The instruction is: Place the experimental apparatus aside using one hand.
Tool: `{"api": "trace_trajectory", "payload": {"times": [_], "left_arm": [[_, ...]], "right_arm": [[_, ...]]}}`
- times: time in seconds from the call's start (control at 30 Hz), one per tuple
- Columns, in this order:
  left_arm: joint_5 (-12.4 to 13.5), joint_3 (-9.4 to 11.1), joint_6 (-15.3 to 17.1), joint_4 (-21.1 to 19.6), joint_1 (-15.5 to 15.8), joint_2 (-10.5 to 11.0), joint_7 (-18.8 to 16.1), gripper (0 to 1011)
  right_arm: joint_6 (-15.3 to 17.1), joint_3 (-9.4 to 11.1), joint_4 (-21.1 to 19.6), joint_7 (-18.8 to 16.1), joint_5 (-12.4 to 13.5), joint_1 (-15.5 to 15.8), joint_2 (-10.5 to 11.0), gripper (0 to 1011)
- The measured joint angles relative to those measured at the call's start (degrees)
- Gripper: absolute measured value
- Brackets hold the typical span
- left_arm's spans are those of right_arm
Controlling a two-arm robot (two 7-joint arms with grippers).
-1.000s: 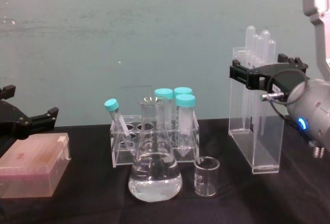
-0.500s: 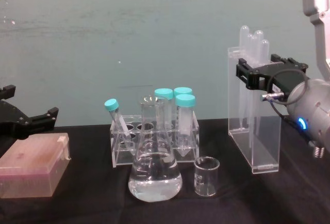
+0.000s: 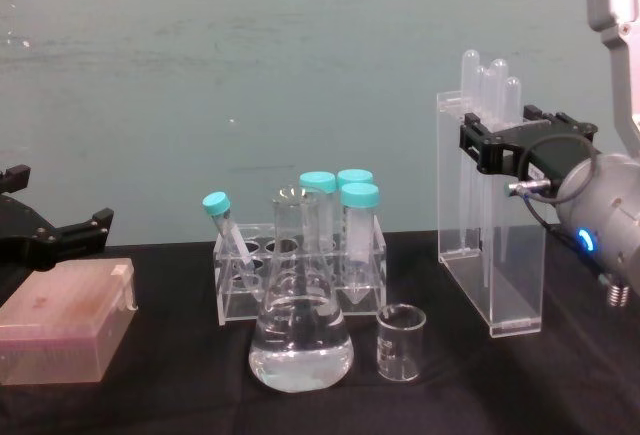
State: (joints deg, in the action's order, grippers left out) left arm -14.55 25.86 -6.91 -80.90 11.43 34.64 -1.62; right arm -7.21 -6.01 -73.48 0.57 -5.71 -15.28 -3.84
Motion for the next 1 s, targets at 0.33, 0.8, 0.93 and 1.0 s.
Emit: {"api": "trace_trajectory", "payload": {"times": [0.33, 0.8, 0.93, 1.0], "left_arm": [[0.0, 0.0, 0.0, 0.0, 0.0, 0.0, 0.0, 1000], [0.0, 0.0, 0.0, 0.0, 0.0, 0.0, 0.0, 1000], [0.0, 0.0, 0.0, 0.0, 0.0, 0.0, 0.0, 1000], [0.0, 0.0, 0.0, 0.0, 0.0, 0.0, 0.0, 1000]], "right_arm": [[0.0, 0.0, 0.0, 0.0, 0.0, 0.0, 0.0, 609], [0.0, 0.1, 0.0, 0.0, 0.1, 0.0, 0.0, 609], [-0.2, 0.2, 0.2, 0.0, 0.6, 0.0, -0.1, 609], [-0.4, 0.3, 0.3, 0.0, 0.8, -0.1, -0.1, 609]]}}
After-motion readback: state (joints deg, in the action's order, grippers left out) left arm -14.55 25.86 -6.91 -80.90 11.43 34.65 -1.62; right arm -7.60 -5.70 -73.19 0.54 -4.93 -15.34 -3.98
